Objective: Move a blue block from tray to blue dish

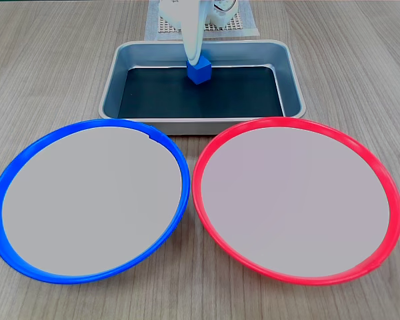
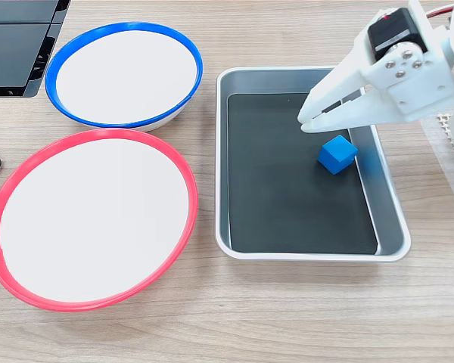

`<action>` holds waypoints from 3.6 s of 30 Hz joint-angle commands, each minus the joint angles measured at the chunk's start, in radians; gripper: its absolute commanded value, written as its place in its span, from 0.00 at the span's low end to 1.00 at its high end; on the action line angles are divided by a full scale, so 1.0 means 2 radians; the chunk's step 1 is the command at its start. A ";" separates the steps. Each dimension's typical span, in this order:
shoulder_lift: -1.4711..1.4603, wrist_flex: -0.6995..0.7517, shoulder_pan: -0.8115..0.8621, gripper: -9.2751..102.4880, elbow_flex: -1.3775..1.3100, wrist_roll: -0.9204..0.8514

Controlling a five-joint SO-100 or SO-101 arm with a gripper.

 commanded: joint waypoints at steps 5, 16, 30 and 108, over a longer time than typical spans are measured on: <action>0.012 0.000 0.004 0.08 0.001 0.002; 0.012 0.000 0.004 0.08 0.001 0.002; 0.012 0.000 0.004 0.08 0.001 0.002; -0.788 0.085 0.001 0.08 -0.421 -1.081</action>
